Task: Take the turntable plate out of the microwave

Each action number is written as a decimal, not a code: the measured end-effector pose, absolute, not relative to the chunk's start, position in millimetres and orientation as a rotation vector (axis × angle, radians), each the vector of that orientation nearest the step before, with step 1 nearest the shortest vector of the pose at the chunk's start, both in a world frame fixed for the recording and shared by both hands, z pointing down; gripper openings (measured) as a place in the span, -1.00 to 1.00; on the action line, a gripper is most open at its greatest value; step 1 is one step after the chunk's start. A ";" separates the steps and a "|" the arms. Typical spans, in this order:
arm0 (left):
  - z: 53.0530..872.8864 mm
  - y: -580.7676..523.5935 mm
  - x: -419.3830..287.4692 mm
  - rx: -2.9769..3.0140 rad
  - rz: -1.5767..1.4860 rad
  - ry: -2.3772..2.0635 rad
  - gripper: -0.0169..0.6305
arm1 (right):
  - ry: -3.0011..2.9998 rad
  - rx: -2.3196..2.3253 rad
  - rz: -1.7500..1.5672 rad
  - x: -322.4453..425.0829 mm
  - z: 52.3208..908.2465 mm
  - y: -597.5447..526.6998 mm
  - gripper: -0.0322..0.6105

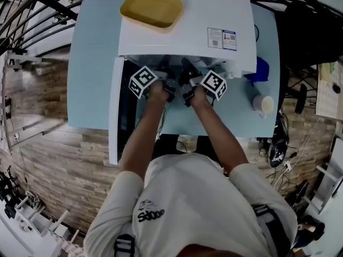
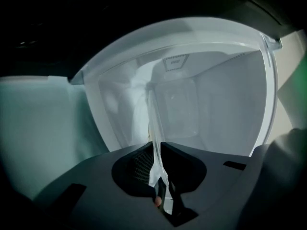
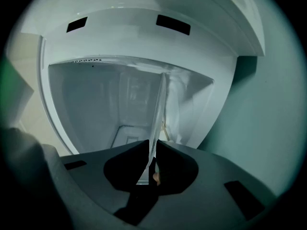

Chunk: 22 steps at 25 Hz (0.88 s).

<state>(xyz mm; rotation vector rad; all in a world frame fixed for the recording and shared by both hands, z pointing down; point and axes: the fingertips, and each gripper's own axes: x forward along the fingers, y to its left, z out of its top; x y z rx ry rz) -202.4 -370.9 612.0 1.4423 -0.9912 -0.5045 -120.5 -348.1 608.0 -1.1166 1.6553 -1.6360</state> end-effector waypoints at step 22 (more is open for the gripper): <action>597.3 -300.8 -196.5 1.289 -0.687 -1.077 -0.80 | 1.839 -0.991 -1.730 -115.5 601.2 -302.9 -0.71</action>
